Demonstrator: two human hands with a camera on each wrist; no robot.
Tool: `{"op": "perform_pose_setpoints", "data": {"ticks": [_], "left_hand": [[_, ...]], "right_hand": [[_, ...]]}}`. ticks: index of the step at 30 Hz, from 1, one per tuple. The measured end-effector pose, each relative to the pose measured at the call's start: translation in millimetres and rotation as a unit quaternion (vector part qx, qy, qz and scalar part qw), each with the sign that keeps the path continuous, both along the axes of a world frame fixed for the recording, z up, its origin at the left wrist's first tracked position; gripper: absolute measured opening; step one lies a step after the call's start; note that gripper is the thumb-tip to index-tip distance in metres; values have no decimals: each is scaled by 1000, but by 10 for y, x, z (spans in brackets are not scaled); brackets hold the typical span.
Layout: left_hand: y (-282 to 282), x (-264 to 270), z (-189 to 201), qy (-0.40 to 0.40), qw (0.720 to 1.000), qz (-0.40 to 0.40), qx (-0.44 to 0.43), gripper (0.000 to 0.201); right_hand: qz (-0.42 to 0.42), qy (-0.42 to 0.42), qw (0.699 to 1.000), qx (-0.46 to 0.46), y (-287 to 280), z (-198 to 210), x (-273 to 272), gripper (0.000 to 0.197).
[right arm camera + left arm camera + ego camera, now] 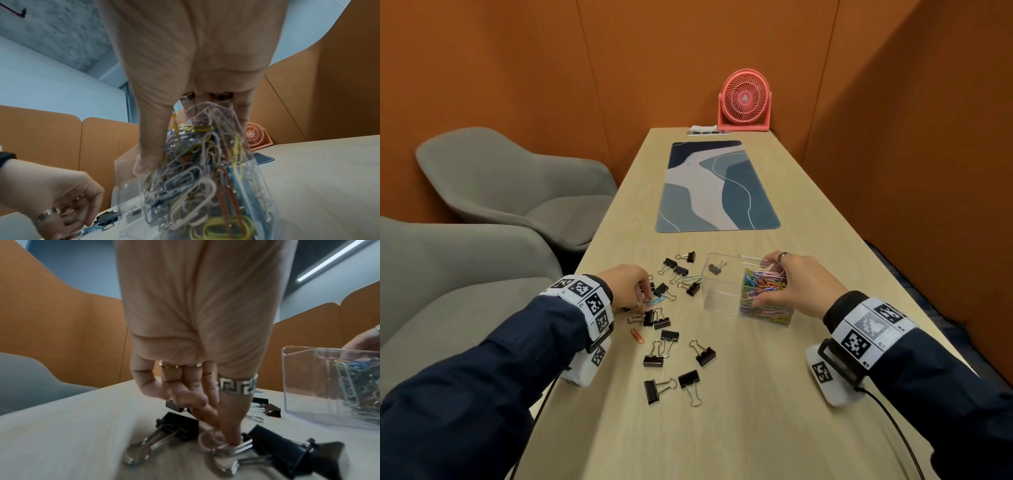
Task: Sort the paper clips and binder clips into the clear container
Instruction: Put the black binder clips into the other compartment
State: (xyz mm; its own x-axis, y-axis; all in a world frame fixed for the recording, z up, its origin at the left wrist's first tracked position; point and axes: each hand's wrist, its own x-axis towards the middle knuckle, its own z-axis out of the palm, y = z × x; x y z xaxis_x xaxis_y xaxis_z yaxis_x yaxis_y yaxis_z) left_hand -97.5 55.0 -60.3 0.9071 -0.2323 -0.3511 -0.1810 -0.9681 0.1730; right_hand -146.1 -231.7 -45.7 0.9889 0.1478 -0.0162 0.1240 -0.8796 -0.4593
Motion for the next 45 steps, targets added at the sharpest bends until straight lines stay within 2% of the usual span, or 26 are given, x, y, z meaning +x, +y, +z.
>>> {"op": "perform_pose_setpoints", "data": {"ticks": [5, 12, 18, 22, 26, 29, 32, 35, 38, 41, 45], "left_hand": [[13, -40, 40, 23, 1000, -7, 13, 30], [-32, 16, 72, 1, 999, -15, -33, 13], [-198, 52, -78, -29, 999, -15, -40, 17], [-175, 62, -99, -31, 999, -14, -39, 7], [-197, 50, -99, -32, 999, -22, -26, 11], [-224, 32, -116, -24, 999, -31, -7, 22], [-194, 13, -74, -29, 998, -19, -44, 20], [-61, -12, 51, -51, 992, 1, -115, 7], [109, -113, 158, -12, 987, 3, -158, 8], [217, -249, 155, 43, 991, -29, -126, 10], [238, -319, 76, 58, 991, -95, -81, 18]], "right_hand": [[-3, -1, 1000, 6, 7, -2, -6, 67], [-4, -4, 1000, 7, 4, -7, -14, 67], [-5, -2, 1000, 9, -1, -22, -14, 67], [-2, -3, 1000, 9, -6, -19, -16, 67], [-1, -5, 1000, 14, -3, -18, -26, 69], [1, -9, 1000, 14, -4, -18, -29, 69], [2, -10, 1000, 16, -9, -20, -29, 68], [1, -10, 1000, 16, -8, -22, -26, 69], [0, -8, 1000, 19, -5, -22, -27, 69], [0, -7, 1000, 21, -5, -22, -26, 69], [-2, -4, 1000, 23, -3, -15, -37, 68]]}}
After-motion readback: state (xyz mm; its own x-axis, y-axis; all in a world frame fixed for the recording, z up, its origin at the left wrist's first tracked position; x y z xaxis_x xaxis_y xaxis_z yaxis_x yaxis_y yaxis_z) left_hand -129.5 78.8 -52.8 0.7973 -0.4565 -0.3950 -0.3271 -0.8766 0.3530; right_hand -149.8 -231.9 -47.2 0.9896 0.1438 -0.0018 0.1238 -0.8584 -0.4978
